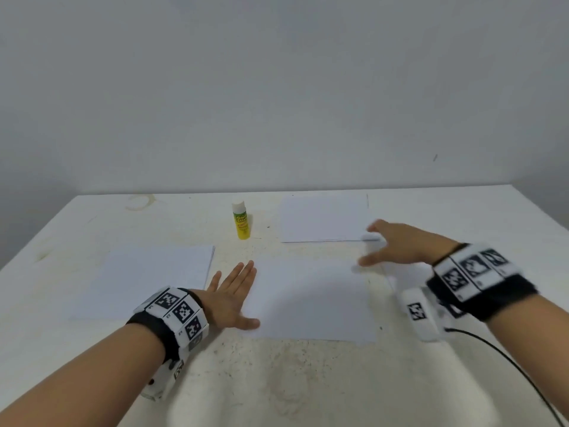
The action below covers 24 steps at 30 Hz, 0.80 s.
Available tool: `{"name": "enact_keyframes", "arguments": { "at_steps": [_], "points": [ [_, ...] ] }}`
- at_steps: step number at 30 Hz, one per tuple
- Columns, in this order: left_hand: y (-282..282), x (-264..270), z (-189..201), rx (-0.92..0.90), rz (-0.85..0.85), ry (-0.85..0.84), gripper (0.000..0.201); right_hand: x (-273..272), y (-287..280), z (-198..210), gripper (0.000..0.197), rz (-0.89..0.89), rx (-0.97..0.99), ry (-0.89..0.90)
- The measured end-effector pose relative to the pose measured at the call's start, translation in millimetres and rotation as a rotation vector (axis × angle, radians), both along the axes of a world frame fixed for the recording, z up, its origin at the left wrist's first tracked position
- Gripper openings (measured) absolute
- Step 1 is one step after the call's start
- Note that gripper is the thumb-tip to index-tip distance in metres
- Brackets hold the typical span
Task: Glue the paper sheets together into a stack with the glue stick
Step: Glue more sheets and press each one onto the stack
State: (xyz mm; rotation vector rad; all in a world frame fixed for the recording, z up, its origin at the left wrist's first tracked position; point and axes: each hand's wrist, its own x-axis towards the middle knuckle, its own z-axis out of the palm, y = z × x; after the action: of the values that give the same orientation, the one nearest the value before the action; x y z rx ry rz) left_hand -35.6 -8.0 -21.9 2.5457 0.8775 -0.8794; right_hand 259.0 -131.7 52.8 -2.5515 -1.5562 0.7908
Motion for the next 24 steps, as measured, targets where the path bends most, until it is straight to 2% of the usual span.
{"name": "enact_keyframes", "arguments": {
  "at_steps": [4,6,7,8,9,11,15,19,22,24],
  "points": [
    [3.9,-0.1,1.2,-0.033,-0.040,0.000,0.155,40.0,-51.1,-23.2,0.129,-0.112,-0.214,-0.067],
    [4.8,-0.7,1.6,-0.030,-0.051,0.003,0.160,45.9,-63.1,-35.7,0.166,-0.092,-0.260,-0.050],
    [4.5,-0.6,2.5,-0.028,-0.053,0.003,0.160,49.7,-66.2,-43.1,0.177,-0.085,-0.266,-0.048],
    [4.0,-0.5,2.8,-0.027,-0.051,0.004,0.160,50.6,-68.6,-48.1,0.176,-0.080,-0.263,-0.044],
    [4.1,-0.4,2.2,-0.027,-0.048,0.001,0.160,51.3,-70.0,-52.2,0.166,-0.086,-0.248,-0.036],
    [3.5,0.0,1.3,-0.026,-0.040,-0.009,0.160,53.6,-71.9,-60.6,0.133,-0.118,-0.196,-0.029],
    [1.9,0.2,0.7,-0.029,-0.034,-0.014,0.160,57.6,-73.2,-67.7,0.117,-0.148,-0.148,-0.017],
    [1.6,0.6,3.3,-0.036,-0.033,-0.003,0.160,59.1,-74.1,-64.4,0.092,-0.162,-0.106,-0.011],
    [1.6,1.6,4.0,-0.041,-0.030,0.001,0.160,61.3,-75.8,-58.6,0.068,-0.177,-0.064,-0.023],
    [1.3,1.8,4.0,-0.039,-0.028,0.001,0.160,64.4,-78.2,-51.5,0.050,-0.188,0.001,-0.101]
  ]
}}
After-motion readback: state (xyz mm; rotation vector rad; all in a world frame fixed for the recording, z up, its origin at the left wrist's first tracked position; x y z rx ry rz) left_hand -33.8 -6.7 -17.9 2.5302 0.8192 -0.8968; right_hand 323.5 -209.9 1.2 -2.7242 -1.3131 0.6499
